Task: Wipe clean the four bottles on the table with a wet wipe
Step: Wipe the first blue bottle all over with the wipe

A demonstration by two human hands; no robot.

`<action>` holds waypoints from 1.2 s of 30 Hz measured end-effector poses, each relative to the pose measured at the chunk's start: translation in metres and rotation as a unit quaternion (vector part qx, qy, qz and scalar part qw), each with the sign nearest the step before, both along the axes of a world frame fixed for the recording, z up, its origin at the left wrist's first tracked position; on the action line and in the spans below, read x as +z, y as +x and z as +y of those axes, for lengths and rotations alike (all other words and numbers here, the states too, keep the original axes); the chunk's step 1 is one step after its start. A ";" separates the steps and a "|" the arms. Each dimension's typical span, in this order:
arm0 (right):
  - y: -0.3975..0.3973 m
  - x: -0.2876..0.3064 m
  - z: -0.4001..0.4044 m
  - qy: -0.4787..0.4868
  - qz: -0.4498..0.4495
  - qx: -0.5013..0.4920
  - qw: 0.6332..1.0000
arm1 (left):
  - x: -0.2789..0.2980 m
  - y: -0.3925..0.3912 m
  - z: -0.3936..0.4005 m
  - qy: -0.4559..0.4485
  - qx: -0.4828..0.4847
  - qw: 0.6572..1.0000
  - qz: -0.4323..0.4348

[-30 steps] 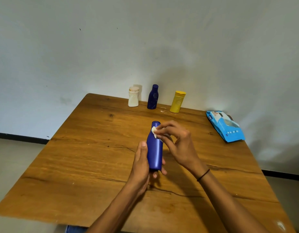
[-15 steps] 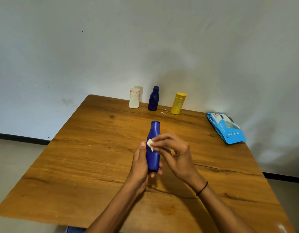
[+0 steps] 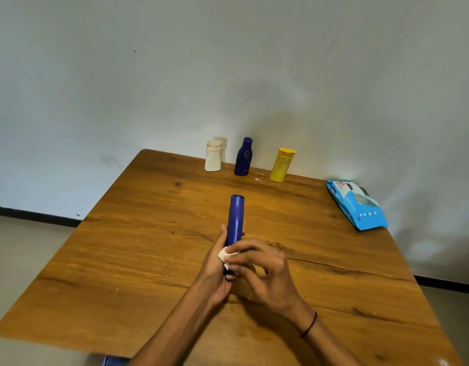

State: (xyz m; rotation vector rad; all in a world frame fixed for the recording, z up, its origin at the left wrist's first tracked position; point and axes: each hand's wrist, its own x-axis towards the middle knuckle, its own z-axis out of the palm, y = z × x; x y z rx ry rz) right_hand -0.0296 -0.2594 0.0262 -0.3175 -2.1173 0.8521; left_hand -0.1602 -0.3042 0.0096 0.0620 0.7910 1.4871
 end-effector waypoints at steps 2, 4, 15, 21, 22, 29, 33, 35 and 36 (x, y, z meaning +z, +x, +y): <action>-0.003 0.007 0.011 0.002 0.007 -0.021 1.000 | 0.001 0.006 0.000 -0.011 -0.011 1.000 0.015; -0.009 0.015 0.024 0.015 0.013 -0.052 0.998 | 0.003 0.009 -0.002 -0.012 -0.029 0.999 0.025; -0.015 0.010 0.007 0.020 0.030 -0.117 0.993 | 0.007 -0.001 -0.011 0.141 -0.013 0.990 -0.021; 0.008 0.001 -0.007 0.032 0.034 -0.078 0.996 | 0.012 0.000 -0.011 0.147 -0.004 0.989 0.005; 0.010 0.003 -0.005 0.040 0.027 -0.081 0.996 | 0.013 0.001 -0.009 0.142 -0.007 0.990 0.016; -0.001 0.025 0.026 0.117 -0.001 -0.137 0.984 | 0.020 0.008 -0.008 0.121 -0.011 0.985 0.119; -0.010 0.035 0.033 0.118 -0.009 -0.163 0.979 | 0.023 0.008 -0.008 0.107 -0.002 0.978 0.180; -0.014 0.036 0.030 0.118 -0.011 -0.173 0.978 | 0.022 0.008 -0.008 0.096 -0.004 0.974 0.206; -0.015 0.036 0.029 0.112 -0.010 -0.177 0.978 | 0.021 0.009 -0.008 0.091 -0.004 0.974 0.210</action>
